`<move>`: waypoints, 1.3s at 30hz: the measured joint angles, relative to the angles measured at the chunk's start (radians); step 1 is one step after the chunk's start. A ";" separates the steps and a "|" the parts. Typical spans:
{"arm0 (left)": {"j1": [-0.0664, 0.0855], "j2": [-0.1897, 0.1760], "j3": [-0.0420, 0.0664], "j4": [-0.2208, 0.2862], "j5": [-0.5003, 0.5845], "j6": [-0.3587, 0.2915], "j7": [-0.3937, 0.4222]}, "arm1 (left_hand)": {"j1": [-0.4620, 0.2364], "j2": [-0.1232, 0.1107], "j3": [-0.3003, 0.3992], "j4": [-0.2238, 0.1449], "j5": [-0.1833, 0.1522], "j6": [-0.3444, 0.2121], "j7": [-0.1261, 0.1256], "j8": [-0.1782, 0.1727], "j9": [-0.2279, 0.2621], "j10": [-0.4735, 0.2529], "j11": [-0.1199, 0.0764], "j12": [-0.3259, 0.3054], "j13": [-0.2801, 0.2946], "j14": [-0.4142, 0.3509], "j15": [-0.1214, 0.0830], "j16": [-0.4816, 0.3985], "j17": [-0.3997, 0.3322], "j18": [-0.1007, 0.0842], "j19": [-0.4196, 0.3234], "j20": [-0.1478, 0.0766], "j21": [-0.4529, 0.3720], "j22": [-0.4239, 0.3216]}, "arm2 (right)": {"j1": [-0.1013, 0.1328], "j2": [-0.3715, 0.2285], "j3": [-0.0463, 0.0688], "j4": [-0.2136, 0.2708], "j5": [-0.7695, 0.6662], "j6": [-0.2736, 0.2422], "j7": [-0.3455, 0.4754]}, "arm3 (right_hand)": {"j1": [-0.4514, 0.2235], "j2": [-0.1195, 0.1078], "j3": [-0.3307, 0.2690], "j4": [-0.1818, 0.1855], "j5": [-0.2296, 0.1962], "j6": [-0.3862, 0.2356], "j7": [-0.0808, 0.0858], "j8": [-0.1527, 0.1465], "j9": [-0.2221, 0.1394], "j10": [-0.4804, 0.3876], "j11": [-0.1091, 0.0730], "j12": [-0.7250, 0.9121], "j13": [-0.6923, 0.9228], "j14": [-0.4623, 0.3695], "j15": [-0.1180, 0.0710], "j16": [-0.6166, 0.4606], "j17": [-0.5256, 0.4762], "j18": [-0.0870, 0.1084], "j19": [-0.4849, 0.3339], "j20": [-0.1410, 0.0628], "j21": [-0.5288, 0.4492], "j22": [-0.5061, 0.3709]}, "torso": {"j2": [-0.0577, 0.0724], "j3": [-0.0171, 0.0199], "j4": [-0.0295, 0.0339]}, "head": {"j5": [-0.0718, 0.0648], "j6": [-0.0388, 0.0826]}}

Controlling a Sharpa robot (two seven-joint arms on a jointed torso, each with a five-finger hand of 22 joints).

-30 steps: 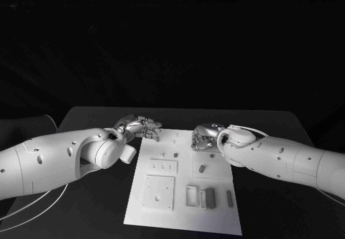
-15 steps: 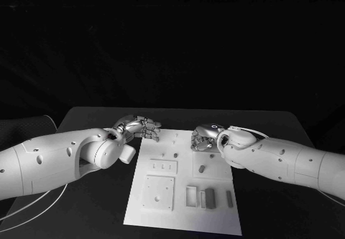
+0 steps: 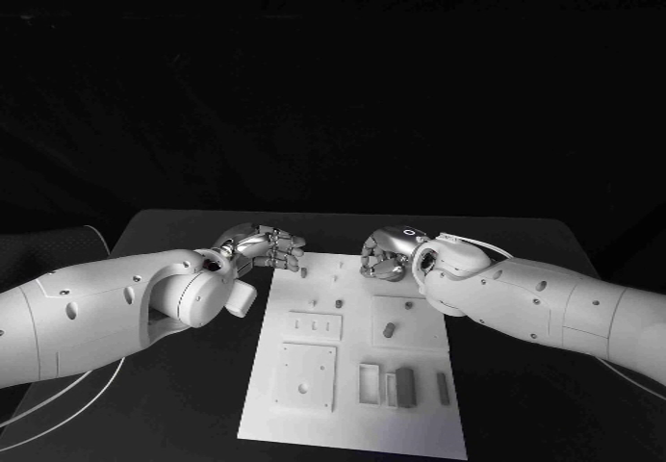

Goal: Assemble the parts on the task board

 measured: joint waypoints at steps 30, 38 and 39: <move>0.019 0.009 0.000 0.003 -0.012 -0.002 0.000 | 0.000 0.000 0.000 0.000 0.000 0.032 -0.011 0.008 0.002 0.040 -0.021 0.022 0.037 0.018 -0.004 -0.009 0.031 0.011 0.011 -0.011 0.000 0.008 | 0.000 0.171 0.019 -0.193 0.005 -0.013 0.006 | 0.000 0.000 0.000 0.000 0.000 -0.004 0.003 -0.006 -0.001 0.000 0.000 0.000 -0.001 -0.002 0.002 0.000 -0.003 -0.005 0.000 0.000 0.000 0.000 | 0.006 -0.0007 0.0039 | 0.003 0.007; 0.030 0.014 0.000 0.006 -0.012 -0.002 0.000 | 0.000 0.000 0.000 0.000 0.000 0.032 -0.011 0.008 0.003 0.040 -0.021 0.022 0.039 0.018 -0.004 -0.009 0.033 0.010 0.011 -0.011 0.000 0.008 | -0.001 0.193 0.019 -0.216 0.006 -0.011 0.009 | 0.000 0.000 0.000 0.000 0.000 -0.004 0.003 -0.006 -0.001 0.000 0.000 0.000 -0.001 -0.002 0.002 0.000 -0.003 -0.006 0.000 0.000 0.000 0.000 | 0.008 -0.0012 0.0047 | 0.006 0.001; 0.031 0.014 0.000 0.007 -0.012 -0.002 0.000 | 0.000 0.000 0.000 0.000 0.000 0.032 -0.011 0.008 0.003 0.040 -0.021 0.022 0.039 0.018 -0.004 -0.011 0.034 0.010 0.011 -0.011 0.000 0.008 | -0.001 0.195 0.019 -0.217 0.006 -0.011 0.010 | 0.000 0.000 0.000 0.000 0.000 -0.004 0.003 -0.006 -0.001 0.000 0.000 0.000 -0.001 -0.002 0.002 0.000 -0.003 -0.006 0.000 0.001 0.000 0.000 | 0.008 -0.0012 0.0047 | 0.006 0.000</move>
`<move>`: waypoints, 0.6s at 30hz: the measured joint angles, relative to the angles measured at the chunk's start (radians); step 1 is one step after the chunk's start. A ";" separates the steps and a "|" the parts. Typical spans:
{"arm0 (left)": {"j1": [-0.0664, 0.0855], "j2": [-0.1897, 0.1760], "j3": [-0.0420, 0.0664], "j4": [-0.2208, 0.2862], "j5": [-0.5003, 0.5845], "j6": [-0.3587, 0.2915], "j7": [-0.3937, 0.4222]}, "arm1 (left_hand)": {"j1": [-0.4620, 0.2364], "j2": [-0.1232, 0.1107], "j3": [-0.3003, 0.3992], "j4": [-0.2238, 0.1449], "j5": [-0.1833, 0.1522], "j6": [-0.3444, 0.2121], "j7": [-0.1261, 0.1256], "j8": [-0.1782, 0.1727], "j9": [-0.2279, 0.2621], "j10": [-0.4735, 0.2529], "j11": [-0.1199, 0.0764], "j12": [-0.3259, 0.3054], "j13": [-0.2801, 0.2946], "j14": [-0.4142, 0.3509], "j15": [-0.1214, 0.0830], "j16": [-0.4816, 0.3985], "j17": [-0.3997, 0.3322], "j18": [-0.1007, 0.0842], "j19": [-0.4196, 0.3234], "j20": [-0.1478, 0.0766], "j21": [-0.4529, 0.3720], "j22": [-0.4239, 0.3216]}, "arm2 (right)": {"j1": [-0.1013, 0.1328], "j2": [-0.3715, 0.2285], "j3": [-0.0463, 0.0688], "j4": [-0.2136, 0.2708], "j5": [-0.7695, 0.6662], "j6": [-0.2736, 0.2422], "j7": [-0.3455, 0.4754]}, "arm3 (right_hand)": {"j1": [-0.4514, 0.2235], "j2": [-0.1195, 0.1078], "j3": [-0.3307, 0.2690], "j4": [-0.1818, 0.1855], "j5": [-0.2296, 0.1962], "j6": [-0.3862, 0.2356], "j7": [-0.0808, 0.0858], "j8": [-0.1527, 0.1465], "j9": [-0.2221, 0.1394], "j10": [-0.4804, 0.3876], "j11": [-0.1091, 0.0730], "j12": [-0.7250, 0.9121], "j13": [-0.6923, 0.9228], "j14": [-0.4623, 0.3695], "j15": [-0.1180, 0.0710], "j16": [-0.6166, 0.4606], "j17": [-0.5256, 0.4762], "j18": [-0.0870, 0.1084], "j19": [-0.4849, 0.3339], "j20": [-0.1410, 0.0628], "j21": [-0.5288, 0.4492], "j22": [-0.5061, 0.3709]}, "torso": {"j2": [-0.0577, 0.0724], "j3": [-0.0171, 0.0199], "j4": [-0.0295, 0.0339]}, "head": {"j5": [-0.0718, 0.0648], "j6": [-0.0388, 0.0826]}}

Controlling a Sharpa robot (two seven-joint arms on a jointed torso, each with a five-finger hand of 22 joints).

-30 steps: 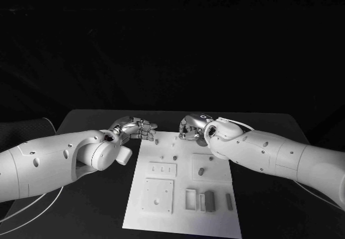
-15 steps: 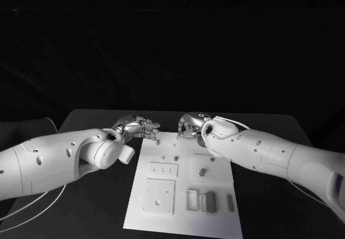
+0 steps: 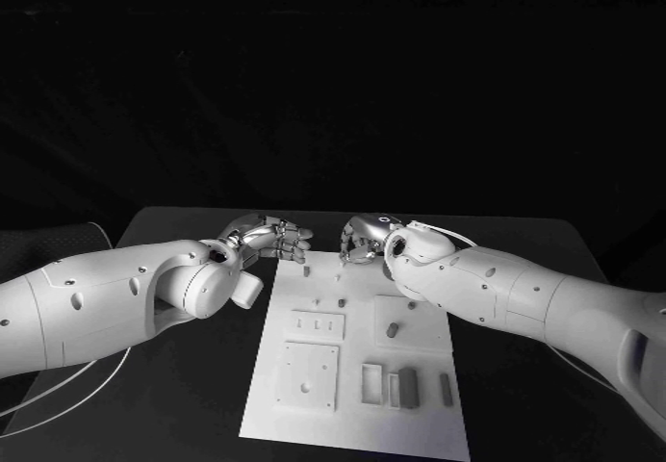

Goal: Assemble the parts on the task board

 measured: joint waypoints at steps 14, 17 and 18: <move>0.005 0.003 0.000 0.006 -0.002 0.000 0.000 | 0.000 0.000 0.000 0.000 0.000 0.000 0.000 0.000 0.000 0.000 0.000 0.000 0.005 0.000 0.000 -0.005 0.004 -0.002 0.000 0.000 -0.004 0.000 | -0.002 0.018 -0.001 -0.023 0.000 0.003 0.005 | 0.000 0.000 0.003 0.003 0.000 -0.003 0.003 -0.003 -0.002 0.000 0.000 0.000 0.000 -0.002 0.002 0.000 -0.001 -0.004 -0.002 -0.002 0.000 0.000 | 0.001 -0.0017 0.0016 | 0.007 -0.008; 0.005 0.003 0.000 0.007 -0.002 0.000 0.000 | 0.000 0.000 0.000 0.000 0.000 0.000 0.000 0.000 0.000 0.000 0.000 0.002 0.005 0.000 0.000 -0.005 0.005 -0.003 0.000 0.000 -0.004 0.000 | -0.003 0.018 -0.002 -0.026 -0.001 0.005 0.005 | 0.000 0.000 0.003 0.003 0.000 -0.003 0.002 -0.003 -0.002 0.000 0.000 0.000 0.000 -0.002 0.002 0.000 -0.001 0.001 -0.002 -0.002 0.000 0.000 | 0.001 -0.0019 0.0015 | 0.008 -0.008; 0.006 0.003 0.000 0.007 -0.002 0.000 0.000 | 0.000 0.000 0.000 0.000 0.000 0.000 0.000 0.000 0.000 0.000 0.000 0.004 0.005 0.000 0.000 -0.005 0.005 -0.006 0.000 0.000 -0.004 0.000 | -0.003 0.018 -0.002 -0.025 -0.001 0.006 0.005 | 0.000 0.000 0.003 0.003 0.000 -0.005 0.002 -0.003 -0.002 0.000 0.000 0.000 0.000 -0.001 0.001 0.000 -0.001 0.001 -0.002 -0.002 0.000 0.000 | 0.001 -0.0019 0.0011 | 0.009 -0.008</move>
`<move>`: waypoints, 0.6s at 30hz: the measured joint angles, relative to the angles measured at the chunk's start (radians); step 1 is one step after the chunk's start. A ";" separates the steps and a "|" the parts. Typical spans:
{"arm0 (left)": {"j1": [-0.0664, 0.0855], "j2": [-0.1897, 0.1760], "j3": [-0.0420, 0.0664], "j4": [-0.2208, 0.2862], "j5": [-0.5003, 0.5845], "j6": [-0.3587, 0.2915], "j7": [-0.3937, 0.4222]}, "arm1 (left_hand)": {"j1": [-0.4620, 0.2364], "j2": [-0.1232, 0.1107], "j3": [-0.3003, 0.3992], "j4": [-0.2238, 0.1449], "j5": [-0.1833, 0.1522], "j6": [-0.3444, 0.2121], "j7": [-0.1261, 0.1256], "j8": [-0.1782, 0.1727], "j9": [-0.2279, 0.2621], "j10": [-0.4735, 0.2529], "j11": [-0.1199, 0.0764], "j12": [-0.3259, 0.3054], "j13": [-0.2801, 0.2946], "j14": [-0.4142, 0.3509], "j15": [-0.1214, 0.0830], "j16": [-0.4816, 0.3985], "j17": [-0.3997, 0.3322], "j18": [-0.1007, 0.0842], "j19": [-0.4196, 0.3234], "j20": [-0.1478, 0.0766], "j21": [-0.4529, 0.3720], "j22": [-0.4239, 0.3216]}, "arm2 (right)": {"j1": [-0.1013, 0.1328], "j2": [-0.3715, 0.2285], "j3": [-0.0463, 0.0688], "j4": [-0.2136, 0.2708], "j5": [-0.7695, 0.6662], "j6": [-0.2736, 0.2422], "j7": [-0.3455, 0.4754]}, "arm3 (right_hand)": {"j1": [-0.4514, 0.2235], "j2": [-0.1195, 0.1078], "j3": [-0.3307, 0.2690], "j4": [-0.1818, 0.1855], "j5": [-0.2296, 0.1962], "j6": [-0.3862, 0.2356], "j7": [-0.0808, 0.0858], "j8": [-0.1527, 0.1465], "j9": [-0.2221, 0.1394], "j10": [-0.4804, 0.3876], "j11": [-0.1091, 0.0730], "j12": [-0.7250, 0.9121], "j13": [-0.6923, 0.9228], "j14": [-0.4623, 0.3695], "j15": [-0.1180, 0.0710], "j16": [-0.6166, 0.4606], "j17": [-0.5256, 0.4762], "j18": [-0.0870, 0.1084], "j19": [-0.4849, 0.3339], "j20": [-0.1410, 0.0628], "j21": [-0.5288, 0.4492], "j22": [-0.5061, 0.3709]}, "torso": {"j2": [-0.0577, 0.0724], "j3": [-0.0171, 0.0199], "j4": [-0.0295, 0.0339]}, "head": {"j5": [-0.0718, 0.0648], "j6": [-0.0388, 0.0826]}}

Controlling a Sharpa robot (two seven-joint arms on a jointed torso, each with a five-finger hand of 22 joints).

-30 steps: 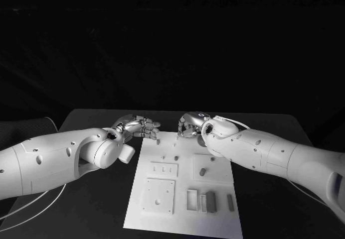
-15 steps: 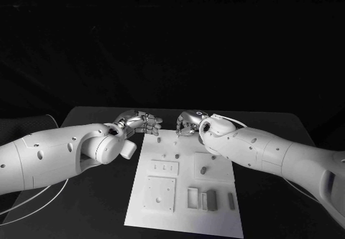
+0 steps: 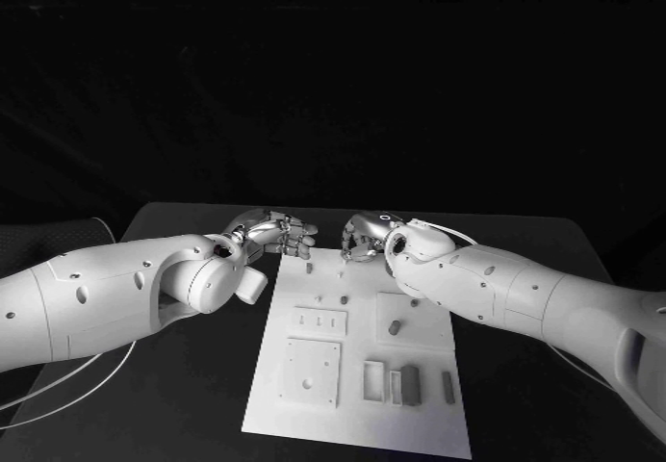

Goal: Assemble the parts on the task board

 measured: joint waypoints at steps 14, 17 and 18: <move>0.002 0.005 0.000 -0.001 -0.005 0.000 0.000 | 0.000 0.000 0.000 0.000 0.000 0.000 0.000 0.000 0.001 0.000 0.000 0.000 0.003 0.000 0.000 0.000 0.003 -0.001 0.000 0.000 0.000 0.000 | -0.008 0.012 -0.009 -0.014 -0.021 -0.002 -0.001 | 0.000 0.000 0.003 -0.003 0.000 0.000 0.000 -0.003 0.001 0.000 0.000 0.000 0.000 0.001 -0.001 0.000 -0.001 0.000 0.000 0.000 0.000 0.000 | 0.000 0.0014 -0.0018 | -0.001 -0.002; 0.002 0.006 0.000 -0.001 -0.007 0.000 0.000 | 0.000 0.000 -0.002 0.002 0.000 0.000 0.000 0.000 0.001 0.000 0.000 0.000 0.004 0.000 0.000 -0.004 0.004 -0.001 0.000 0.000 0.000 0.001 | -0.009 0.013 -0.018 -0.015 -0.034 -0.011 -0.001 | 0.000 0.000 0.003 -0.003 0.000 0.000 0.000 -0.003 0.001 0.000 0.000 0.000 0.000 0.002 -0.001 0.000 -0.001 0.000 0.000 0.000 0.000 0.000 | 0.000 0.0014 -0.0018 | -0.001 -0.001; 0.002 0.006 0.000 -0.001 -0.008 0.000 0.000 | 0.000 0.000 -0.002 0.002 0.000 0.000 0.000 0.000 0.001 0.000 0.000 0.000 0.004 0.000 0.000 -0.004 0.004 -0.001 0.000 0.000 0.000 0.001 | -0.009 0.013 -0.023 -0.015 -0.039 -0.017 0.000 | 0.000 0.000 0.003 -0.003 0.000 0.000 0.000 -0.003 0.001 0.000 0.000 0.000 0.000 0.002 -0.001 0.000 -0.001 0.000 0.000 0.000 0.000 0.000 | 0.000 0.0014 -0.0018 | -0.001 -0.001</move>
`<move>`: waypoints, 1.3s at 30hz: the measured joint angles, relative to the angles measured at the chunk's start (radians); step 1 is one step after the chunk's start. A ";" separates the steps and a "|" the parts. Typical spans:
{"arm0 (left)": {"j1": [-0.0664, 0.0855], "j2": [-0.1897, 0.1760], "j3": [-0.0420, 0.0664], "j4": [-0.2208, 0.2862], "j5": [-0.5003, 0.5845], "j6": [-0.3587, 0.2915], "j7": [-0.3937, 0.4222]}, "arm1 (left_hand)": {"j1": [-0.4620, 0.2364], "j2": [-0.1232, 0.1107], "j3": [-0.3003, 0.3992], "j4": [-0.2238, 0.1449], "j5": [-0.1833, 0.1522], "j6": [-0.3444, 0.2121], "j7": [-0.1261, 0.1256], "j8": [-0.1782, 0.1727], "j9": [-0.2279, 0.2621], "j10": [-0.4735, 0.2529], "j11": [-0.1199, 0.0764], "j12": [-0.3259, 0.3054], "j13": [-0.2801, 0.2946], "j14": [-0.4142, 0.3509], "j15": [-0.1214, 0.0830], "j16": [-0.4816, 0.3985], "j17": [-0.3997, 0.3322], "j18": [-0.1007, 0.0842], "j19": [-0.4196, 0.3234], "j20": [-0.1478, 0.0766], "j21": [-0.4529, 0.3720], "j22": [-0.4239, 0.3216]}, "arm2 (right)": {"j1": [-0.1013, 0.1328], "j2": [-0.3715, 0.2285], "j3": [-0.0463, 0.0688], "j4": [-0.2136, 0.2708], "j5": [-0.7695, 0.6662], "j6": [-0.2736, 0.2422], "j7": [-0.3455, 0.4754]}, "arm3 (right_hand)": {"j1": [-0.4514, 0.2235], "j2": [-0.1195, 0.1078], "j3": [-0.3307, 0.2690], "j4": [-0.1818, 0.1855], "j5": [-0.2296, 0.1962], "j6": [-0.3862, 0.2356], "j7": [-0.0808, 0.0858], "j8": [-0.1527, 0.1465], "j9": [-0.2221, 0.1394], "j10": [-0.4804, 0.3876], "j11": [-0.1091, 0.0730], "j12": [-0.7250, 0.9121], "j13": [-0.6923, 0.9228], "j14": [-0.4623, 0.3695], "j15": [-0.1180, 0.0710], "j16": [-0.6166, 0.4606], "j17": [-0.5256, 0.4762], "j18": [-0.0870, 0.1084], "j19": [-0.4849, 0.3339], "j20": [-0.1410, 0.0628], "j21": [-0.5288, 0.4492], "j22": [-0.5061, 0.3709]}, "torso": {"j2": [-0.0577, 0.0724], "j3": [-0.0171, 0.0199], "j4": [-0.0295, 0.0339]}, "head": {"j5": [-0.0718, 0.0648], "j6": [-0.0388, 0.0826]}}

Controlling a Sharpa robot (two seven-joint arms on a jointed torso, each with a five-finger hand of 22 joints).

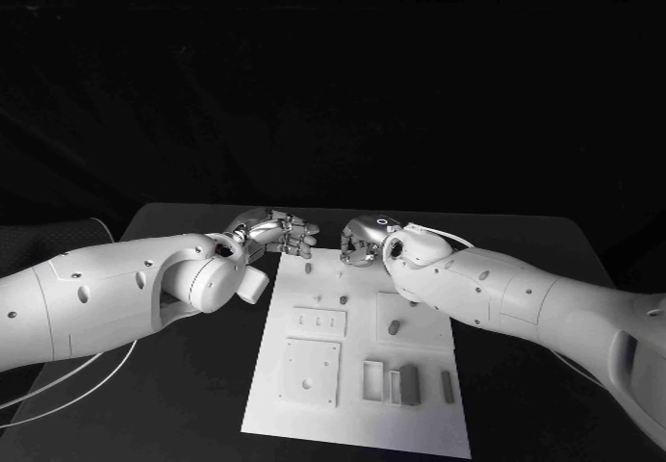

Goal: Assemble the parts on the task board

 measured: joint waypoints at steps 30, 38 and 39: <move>0.000 0.000 0.000 -0.004 -0.005 0.000 0.000 | 0.000 0.000 0.000 0.000 0.000 0.000 0.000 -0.001 0.002 0.000 0.000 0.004 0.005 0.000 0.000 0.000 0.004 -0.001 0.000 0.000 0.000 0.001 | -0.013 0.007 -0.025 -0.011 -0.083 -0.080 0.021 | 0.011 -0.011 0.000 0.000 0.008 0.000 0.000 -0.003 0.002 0.000 0.000 0.000 -0.001 0.003 0.000 0.008 -0.002 0.000 0.000 0.000 0.008 0.000 | 0.001 0.0000 0.0000 | 0.002 0.007; 0.000 0.001 0.000 -0.004 -0.005 0.000 0.000 | 0.000 0.000 0.000 0.000 0.000 0.000 0.000 -0.001 0.001 -0.004 0.004 0.004 0.007 0.000 0.000 -0.004 0.006 -0.001 0.000 0.000 0.000 0.001 | -0.015 0.008 -0.026 -0.014 -0.088 -0.079 0.020 | 0.011 -0.011 0.000 0.000 0.008 -0.001 0.000 -0.003 0.002 0.000 0.000 0.000 -0.002 0.003 0.000 0.008 -0.003 0.000 0.000 0.000 0.008 0.000 | 0.001 0.0000 0.0000 | -0.002 0.007; 0.000 0.001 0.000 -0.005 -0.005 0.000 0.000 | 0.000 0.000 0.000 0.000 0.000 0.000 0.000 -0.001 0.002 -0.004 0.004 0.004 0.007 0.000 0.000 -0.004 0.007 -0.001 0.000 0.000 0.000 0.001 | -0.015 0.009 -0.026 -0.014 -0.088 -0.079 0.020 | 0.011 -0.011 0.000 0.000 0.008 -0.001 0.000 -0.003 0.002 0.000 0.000 0.000 -0.002 0.003 0.000 0.008 -0.003 0.000 0.000 0.000 0.008 0.000 | 0.001 0.0000 0.0001 | -0.002 0.008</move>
